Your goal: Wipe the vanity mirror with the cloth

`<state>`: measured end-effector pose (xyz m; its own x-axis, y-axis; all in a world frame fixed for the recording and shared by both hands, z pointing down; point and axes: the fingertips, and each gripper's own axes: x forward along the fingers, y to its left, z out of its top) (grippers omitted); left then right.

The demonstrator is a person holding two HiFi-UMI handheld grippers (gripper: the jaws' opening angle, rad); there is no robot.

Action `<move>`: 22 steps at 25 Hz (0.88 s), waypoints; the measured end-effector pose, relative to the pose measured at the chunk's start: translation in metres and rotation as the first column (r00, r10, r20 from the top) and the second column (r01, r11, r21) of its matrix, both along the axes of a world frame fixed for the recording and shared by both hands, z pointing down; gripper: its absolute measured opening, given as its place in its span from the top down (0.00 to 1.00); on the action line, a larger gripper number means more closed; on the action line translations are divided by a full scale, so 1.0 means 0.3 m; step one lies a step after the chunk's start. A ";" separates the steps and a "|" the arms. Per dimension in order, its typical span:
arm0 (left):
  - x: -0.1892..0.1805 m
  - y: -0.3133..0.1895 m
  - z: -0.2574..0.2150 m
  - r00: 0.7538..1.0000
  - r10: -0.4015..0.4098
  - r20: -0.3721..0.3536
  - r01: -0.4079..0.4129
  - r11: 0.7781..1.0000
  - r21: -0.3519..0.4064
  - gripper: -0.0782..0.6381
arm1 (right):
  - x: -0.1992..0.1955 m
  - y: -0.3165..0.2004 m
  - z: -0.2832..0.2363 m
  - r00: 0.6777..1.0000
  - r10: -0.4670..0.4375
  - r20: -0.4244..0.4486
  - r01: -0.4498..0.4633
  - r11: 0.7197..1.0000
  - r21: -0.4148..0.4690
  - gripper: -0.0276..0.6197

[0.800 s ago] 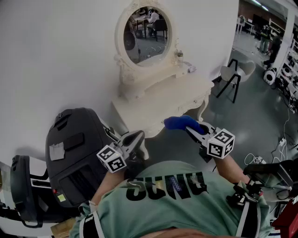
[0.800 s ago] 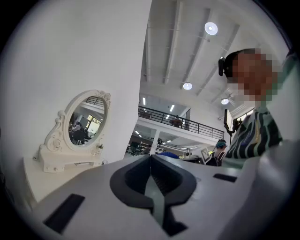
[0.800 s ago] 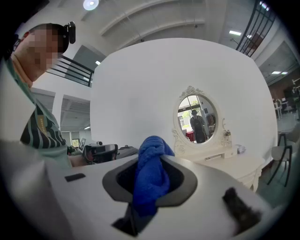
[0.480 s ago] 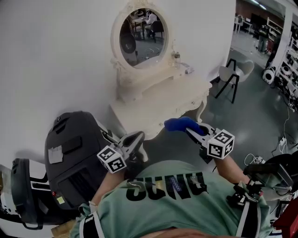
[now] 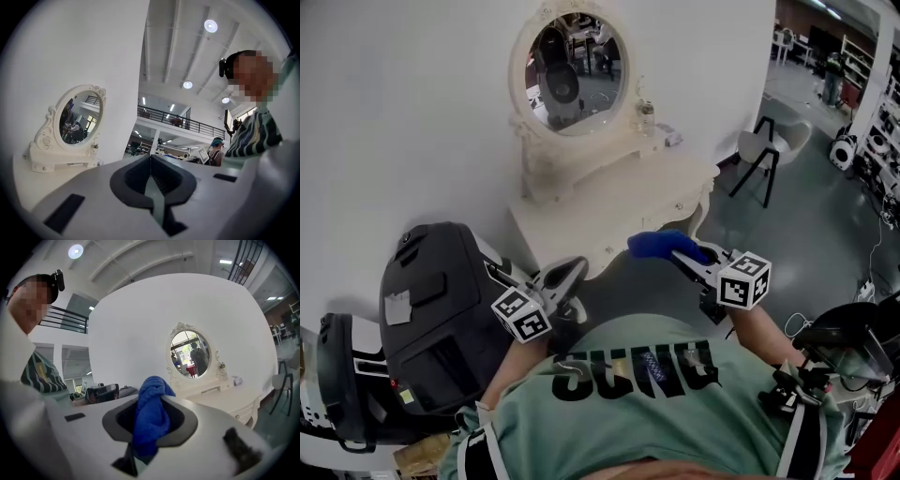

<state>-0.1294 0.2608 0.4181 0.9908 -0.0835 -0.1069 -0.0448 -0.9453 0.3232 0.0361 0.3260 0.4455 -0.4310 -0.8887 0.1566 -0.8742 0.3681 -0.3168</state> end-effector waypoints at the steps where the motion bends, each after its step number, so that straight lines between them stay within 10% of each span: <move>1: 0.028 0.007 -0.002 1.000 0.001 -0.003 -0.001 1.000 0.001 0.87 | 0.030 0.009 -0.005 1.000 0.001 -0.003 -0.001 1.000 0.000 0.83; 22: 0.460 0.015 0.077 0.993 0.094 0.075 -0.091 0.995 -0.038 0.87 | 0.395 0.012 0.150 0.993 0.039 0.112 -0.032 0.997 -0.066 0.83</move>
<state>0.0085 0.2653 0.4412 0.9995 0.0067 -0.0293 0.0167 -0.9349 0.3546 0.1547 0.3295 0.4905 -0.4177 -0.8934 0.1656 -0.8434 0.3135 -0.4363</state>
